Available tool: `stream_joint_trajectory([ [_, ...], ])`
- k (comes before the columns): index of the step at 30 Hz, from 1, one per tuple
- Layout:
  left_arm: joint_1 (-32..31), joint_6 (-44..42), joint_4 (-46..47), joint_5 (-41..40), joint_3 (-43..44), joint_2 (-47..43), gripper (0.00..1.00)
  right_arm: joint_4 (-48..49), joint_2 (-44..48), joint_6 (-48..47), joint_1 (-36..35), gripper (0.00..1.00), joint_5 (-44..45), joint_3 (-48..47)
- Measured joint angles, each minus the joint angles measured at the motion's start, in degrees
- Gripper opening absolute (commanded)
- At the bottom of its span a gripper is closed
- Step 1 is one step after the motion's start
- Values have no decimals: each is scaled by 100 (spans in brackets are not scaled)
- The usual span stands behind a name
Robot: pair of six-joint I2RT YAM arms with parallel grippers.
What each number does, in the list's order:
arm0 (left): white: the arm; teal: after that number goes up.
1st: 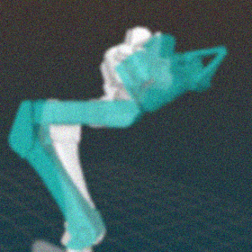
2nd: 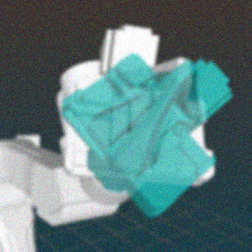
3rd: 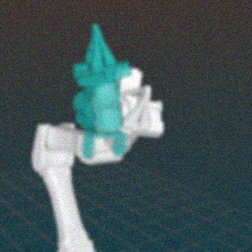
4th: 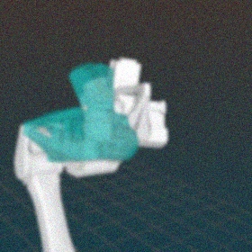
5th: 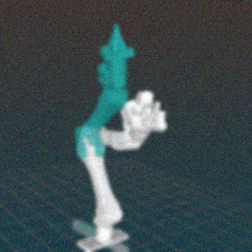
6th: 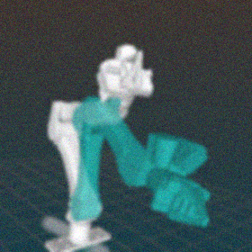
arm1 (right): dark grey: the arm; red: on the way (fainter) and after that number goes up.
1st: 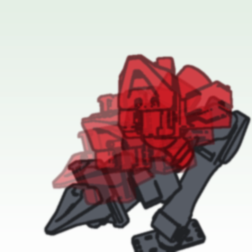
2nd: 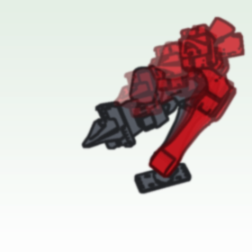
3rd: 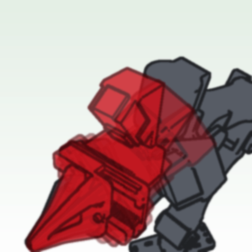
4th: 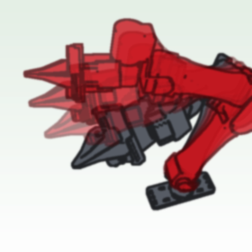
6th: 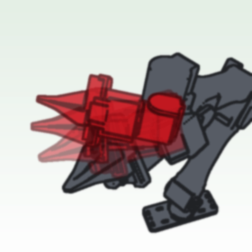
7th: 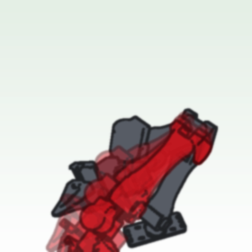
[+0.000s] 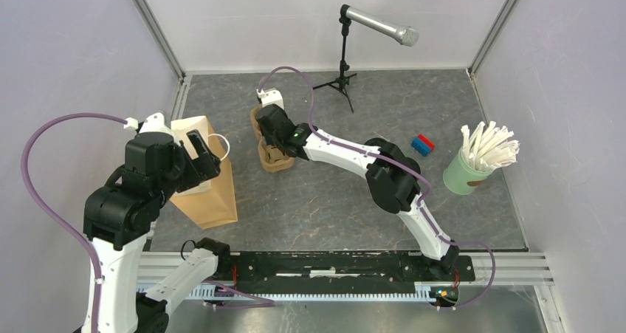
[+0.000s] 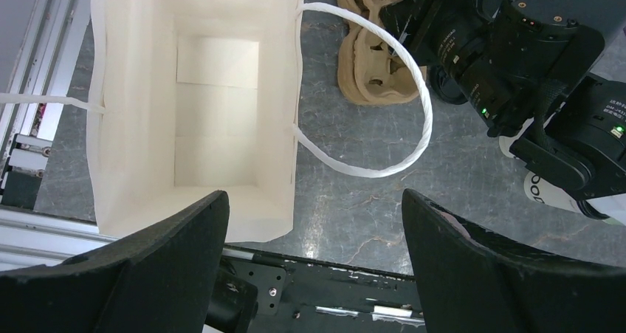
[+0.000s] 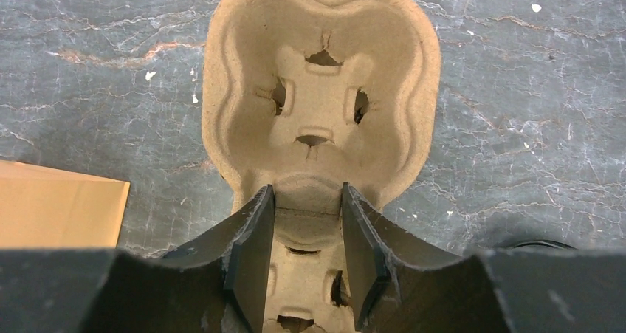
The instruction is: Pack the takeout coffee
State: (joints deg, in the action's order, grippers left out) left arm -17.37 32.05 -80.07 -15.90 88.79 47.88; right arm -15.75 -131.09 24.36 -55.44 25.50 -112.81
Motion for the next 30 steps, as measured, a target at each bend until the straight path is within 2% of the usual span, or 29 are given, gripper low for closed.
stream_joint_trajectory([
  [16, 0, 0, -2, 4, -20, -63, 93, 26, 122, -17, 4, 42, -125, 48],
  [24, 0, 0, -146, -107, 273, 179, 94, 133, 1084, -24, 101, 42, -291, 341],
  [30, 0, 0, -295, -361, 811, 522, 89, 144, 1908, -68, 330, 42, -387, 590],
])
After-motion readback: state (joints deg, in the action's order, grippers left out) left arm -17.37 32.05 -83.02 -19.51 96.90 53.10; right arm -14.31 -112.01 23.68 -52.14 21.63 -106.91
